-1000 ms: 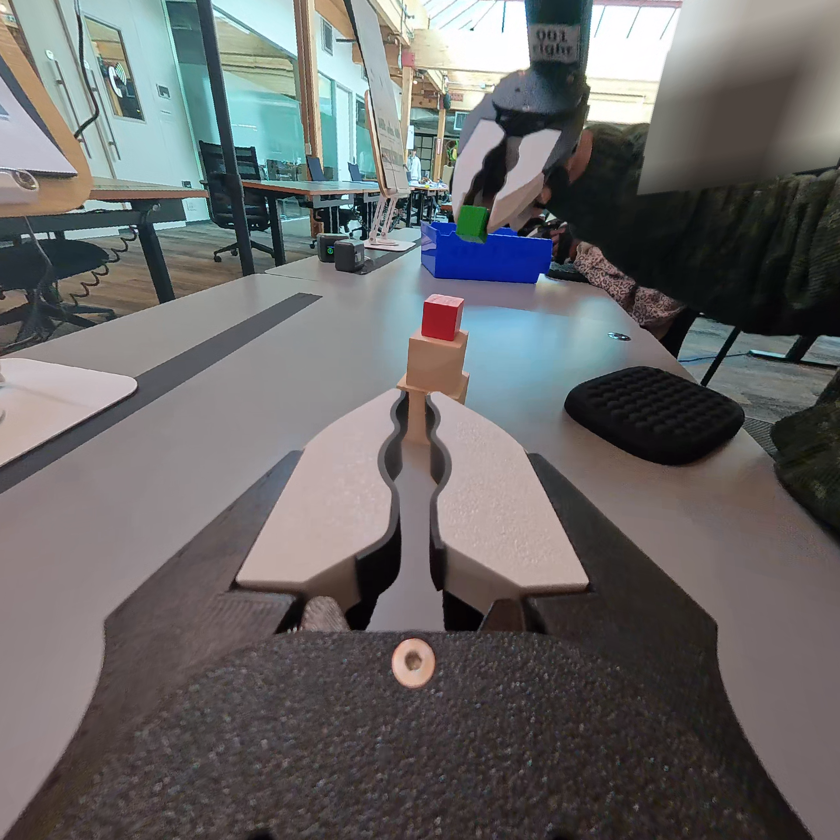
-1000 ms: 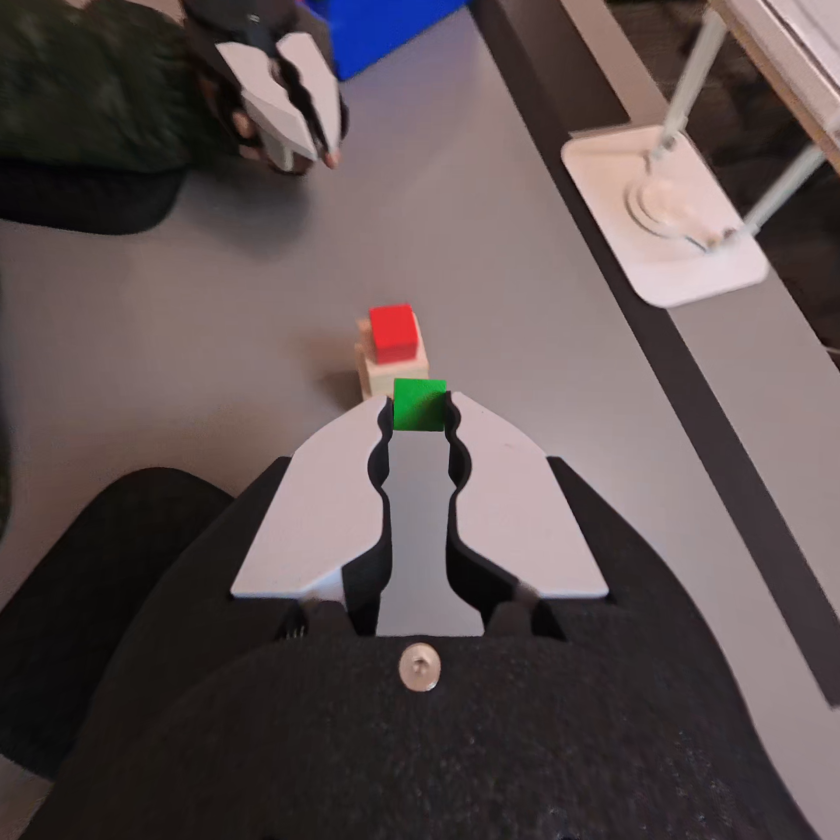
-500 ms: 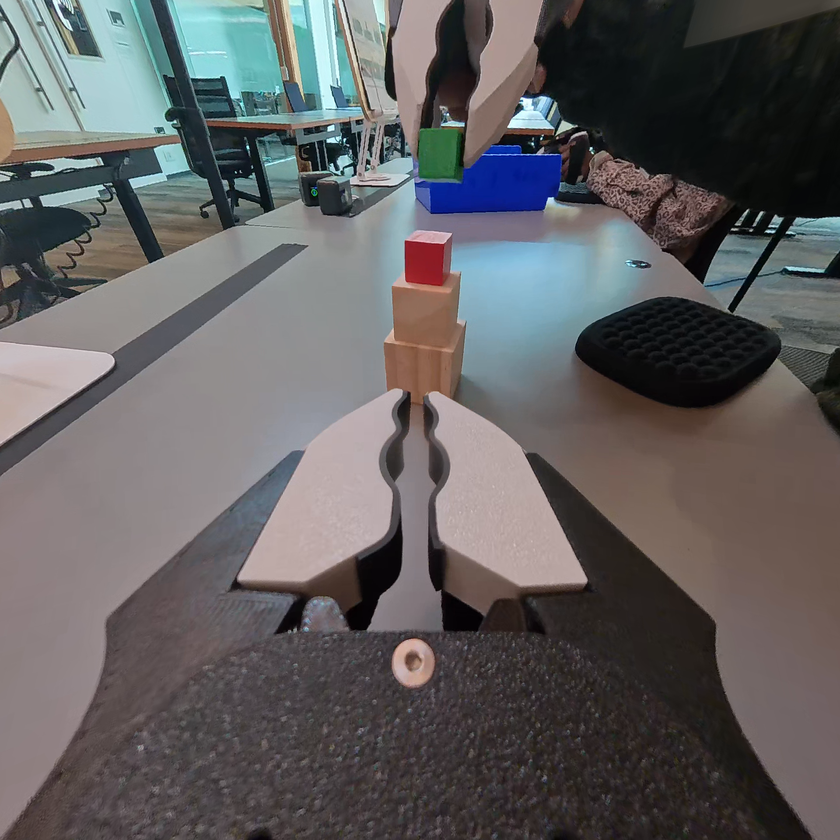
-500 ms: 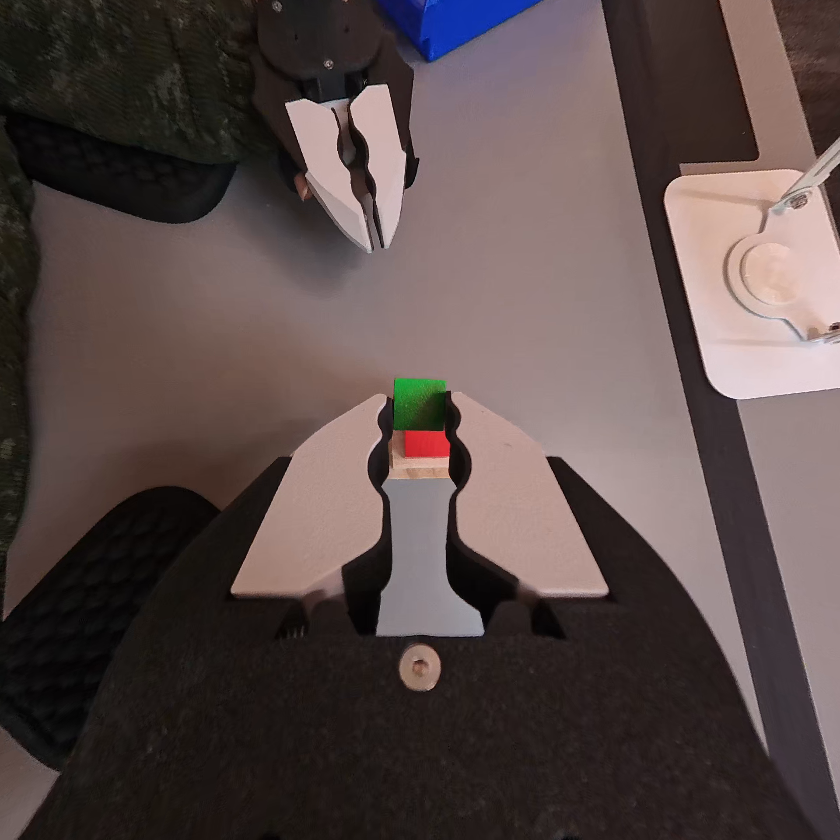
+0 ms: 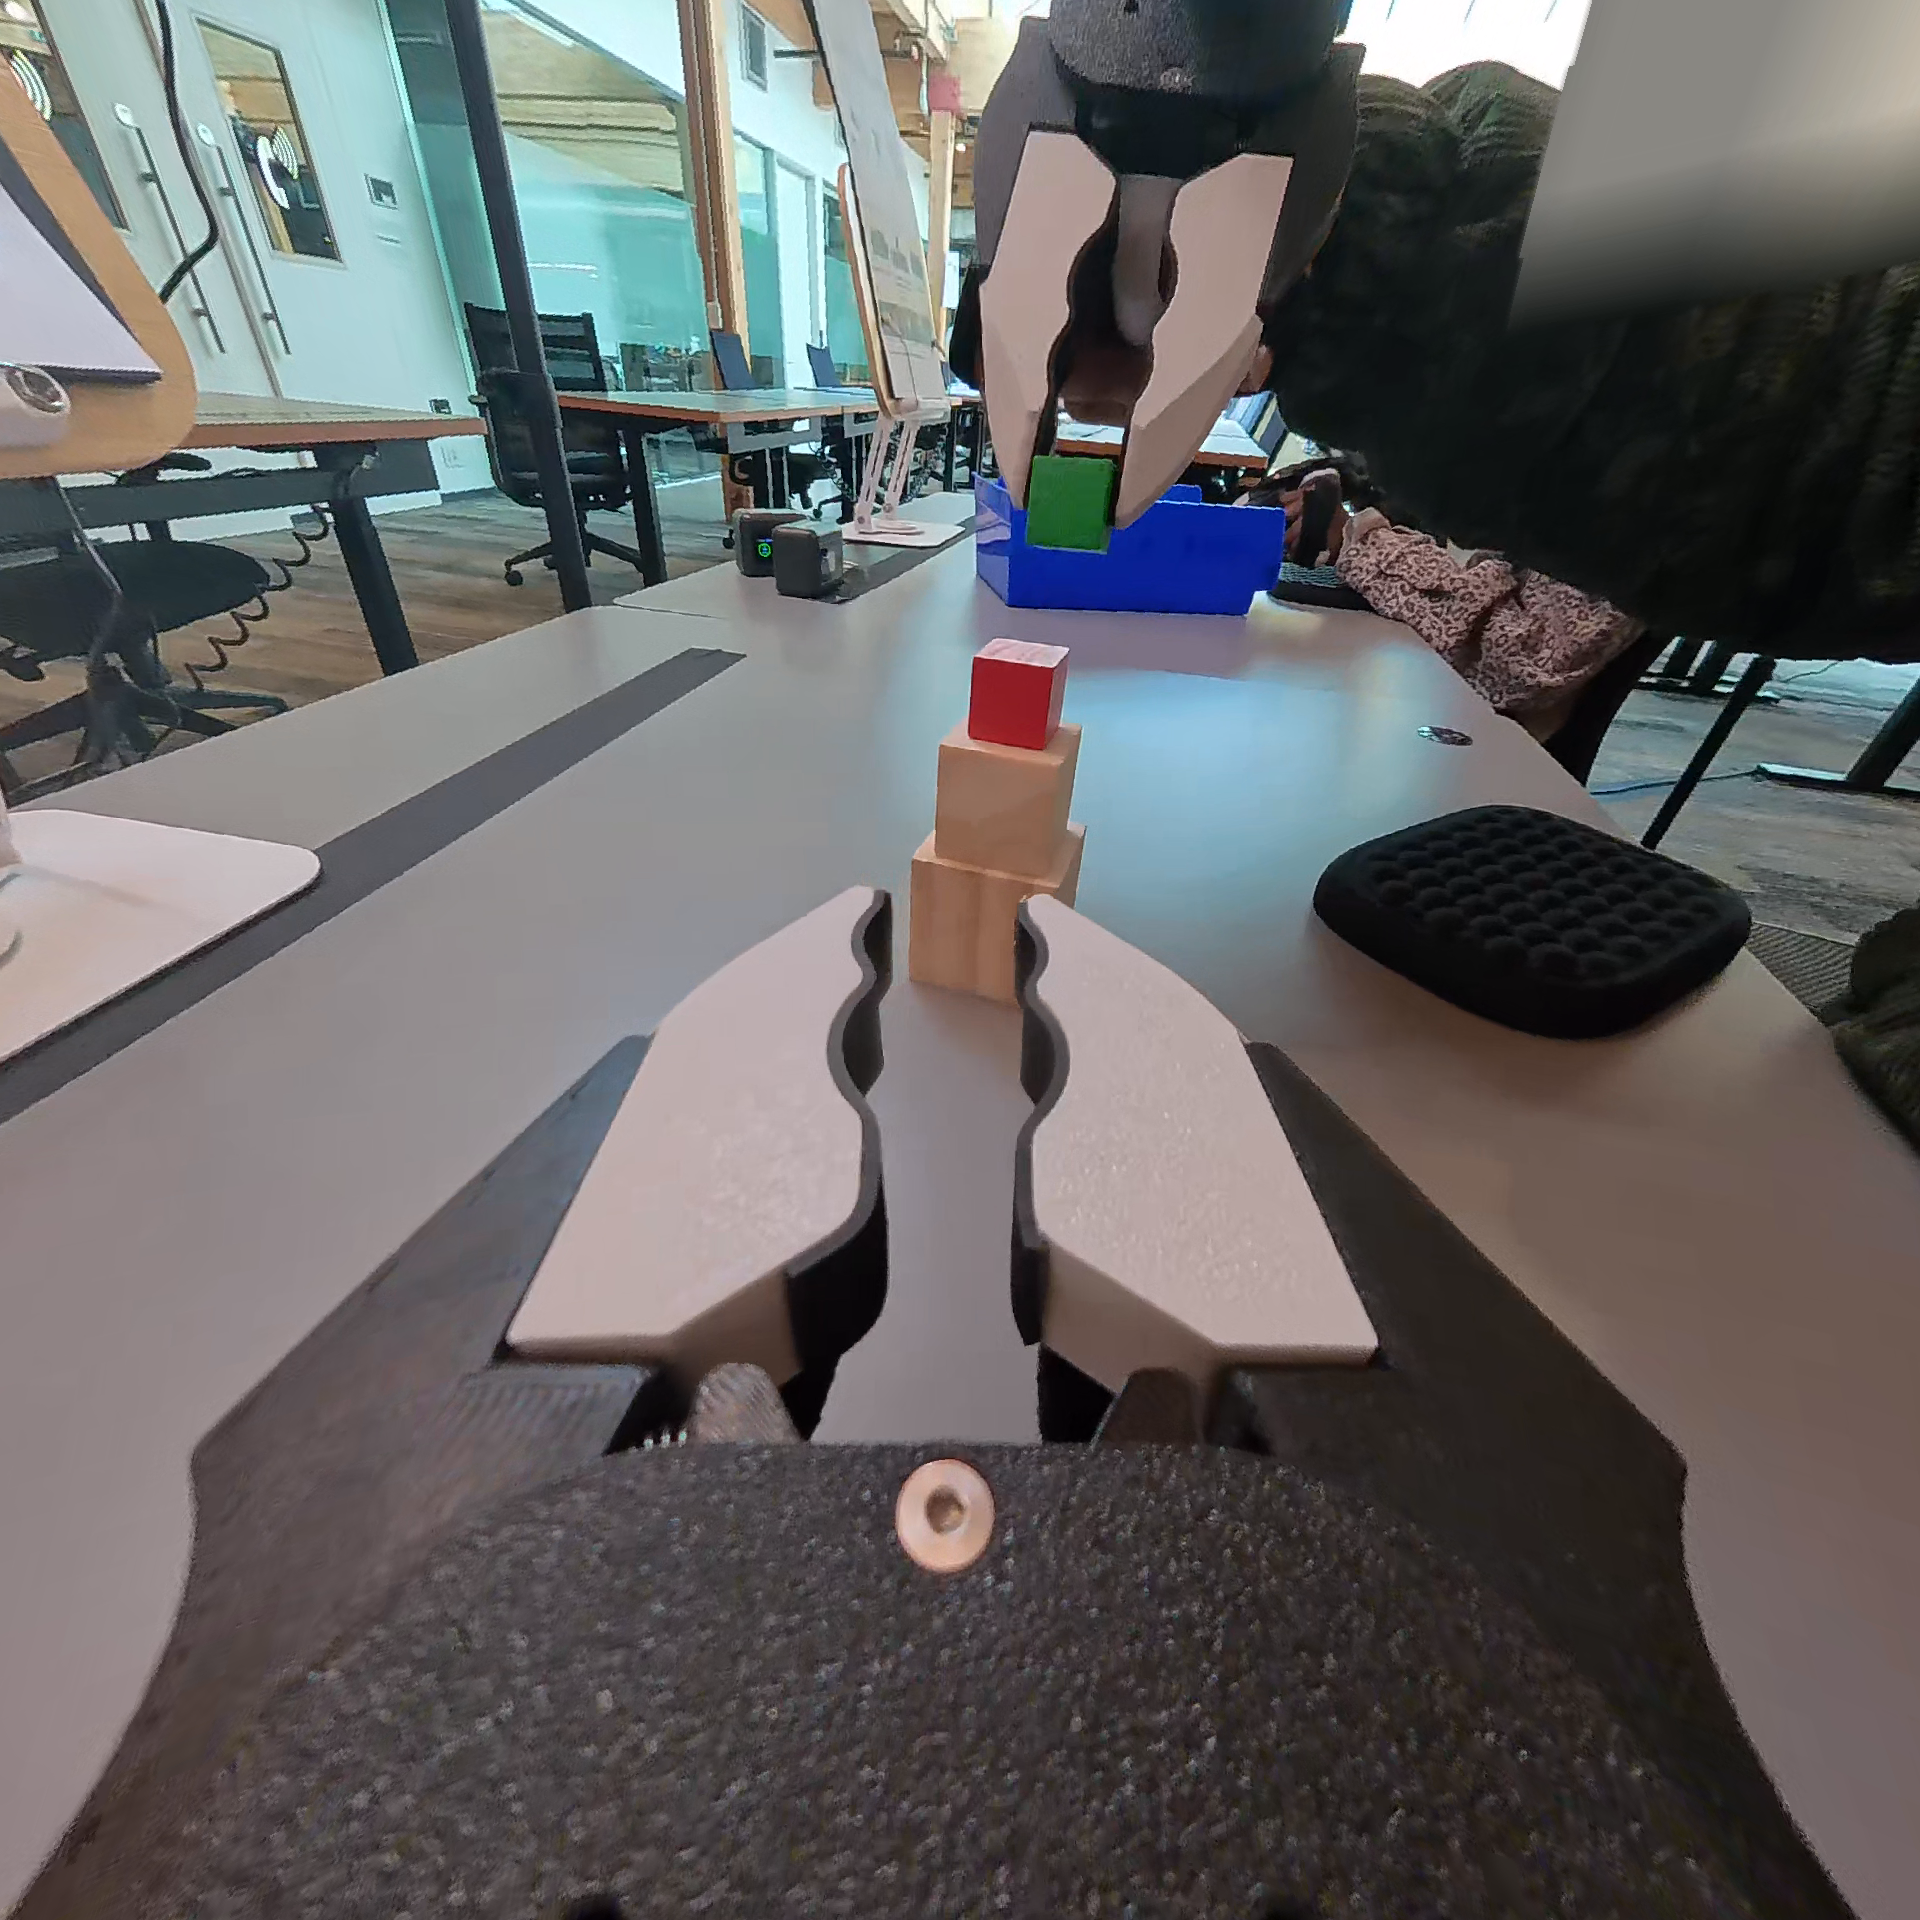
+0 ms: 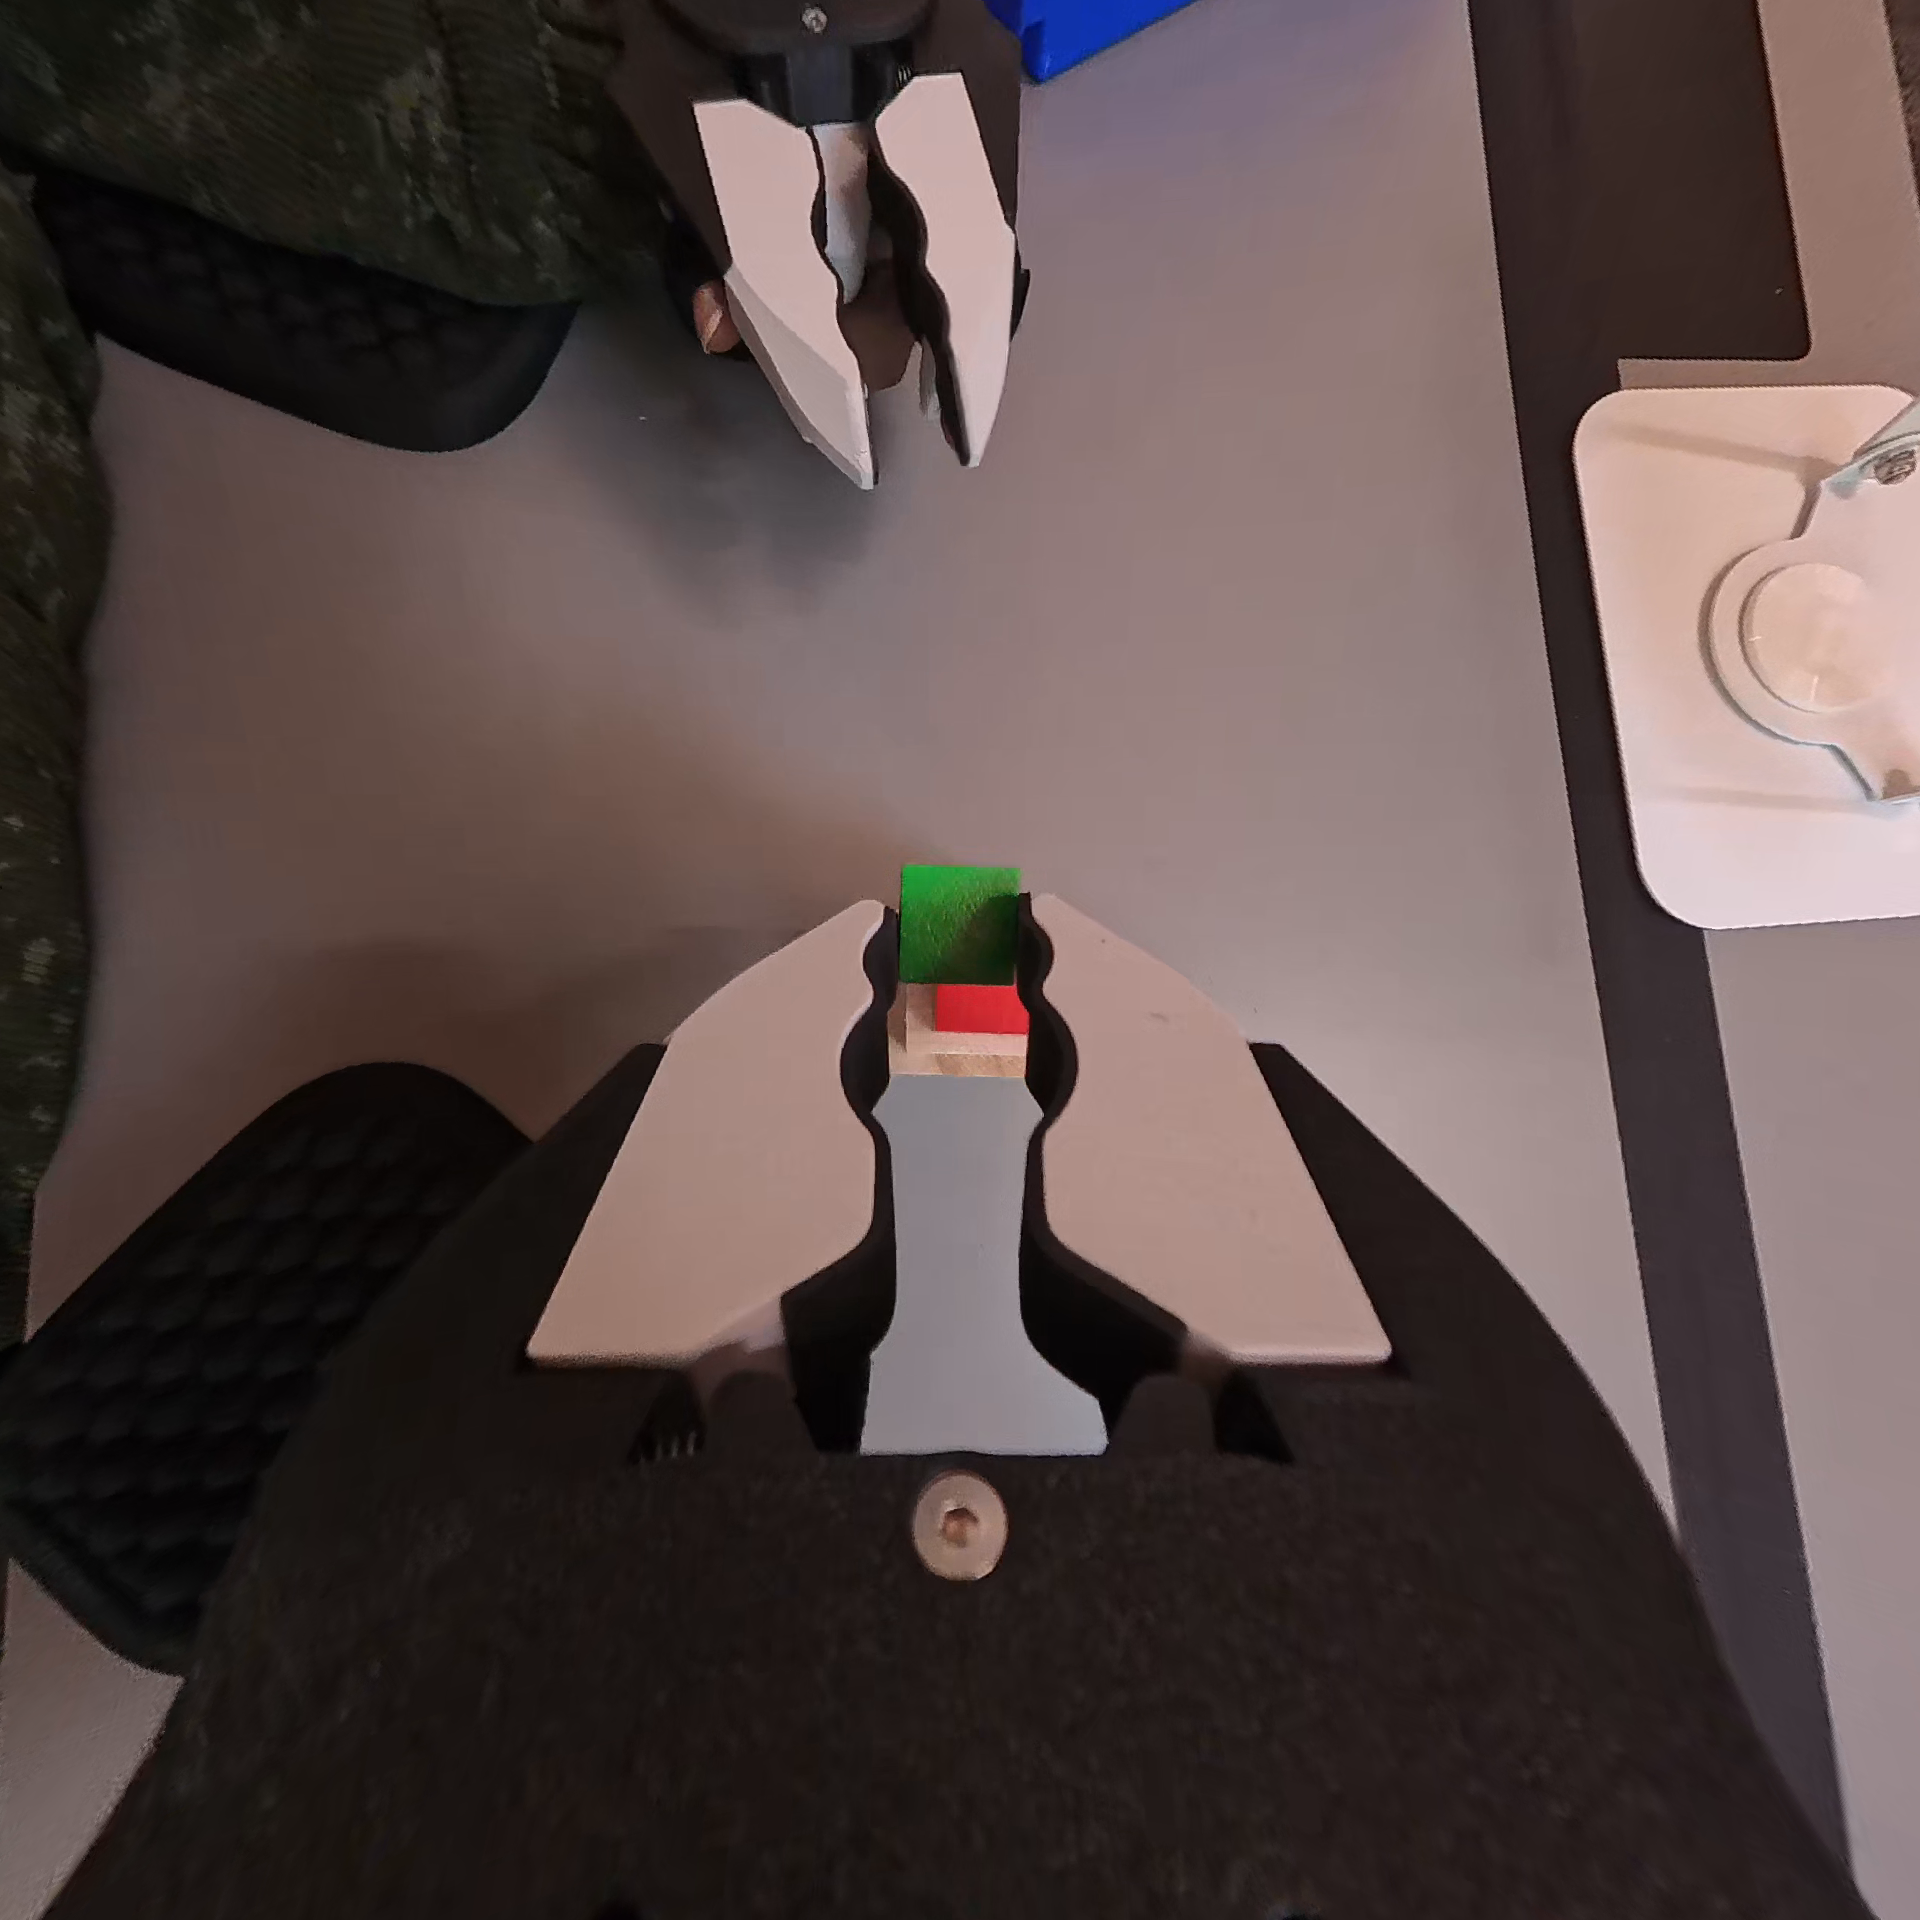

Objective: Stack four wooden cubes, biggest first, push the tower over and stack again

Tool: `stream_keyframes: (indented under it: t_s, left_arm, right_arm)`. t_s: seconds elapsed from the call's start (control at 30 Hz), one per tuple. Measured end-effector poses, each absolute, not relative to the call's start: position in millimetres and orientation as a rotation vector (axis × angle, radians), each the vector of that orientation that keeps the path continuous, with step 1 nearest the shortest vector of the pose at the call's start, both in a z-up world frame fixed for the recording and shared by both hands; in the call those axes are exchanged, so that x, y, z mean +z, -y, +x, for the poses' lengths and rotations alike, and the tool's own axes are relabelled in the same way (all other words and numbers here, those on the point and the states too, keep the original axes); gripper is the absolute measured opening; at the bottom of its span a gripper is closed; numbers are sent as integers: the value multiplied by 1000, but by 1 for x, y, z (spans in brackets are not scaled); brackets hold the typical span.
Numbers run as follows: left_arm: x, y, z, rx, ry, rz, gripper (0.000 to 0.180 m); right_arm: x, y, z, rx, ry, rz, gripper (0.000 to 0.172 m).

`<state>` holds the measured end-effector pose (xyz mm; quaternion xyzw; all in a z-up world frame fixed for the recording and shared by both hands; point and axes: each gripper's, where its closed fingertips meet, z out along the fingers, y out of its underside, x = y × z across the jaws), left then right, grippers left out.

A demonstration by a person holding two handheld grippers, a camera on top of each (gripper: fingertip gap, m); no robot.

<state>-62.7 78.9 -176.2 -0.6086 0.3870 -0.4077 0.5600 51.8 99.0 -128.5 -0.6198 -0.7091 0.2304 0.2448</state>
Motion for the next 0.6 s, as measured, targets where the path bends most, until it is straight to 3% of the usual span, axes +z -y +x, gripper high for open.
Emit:
stream_keyframes:
  t_s: [0.6]
  left_arm:
    - [-176, -79, -63, -936, -922, -1434, 20]
  right_arm:
    - [-151, -108, 58, 495, 2042, -1733, 22]
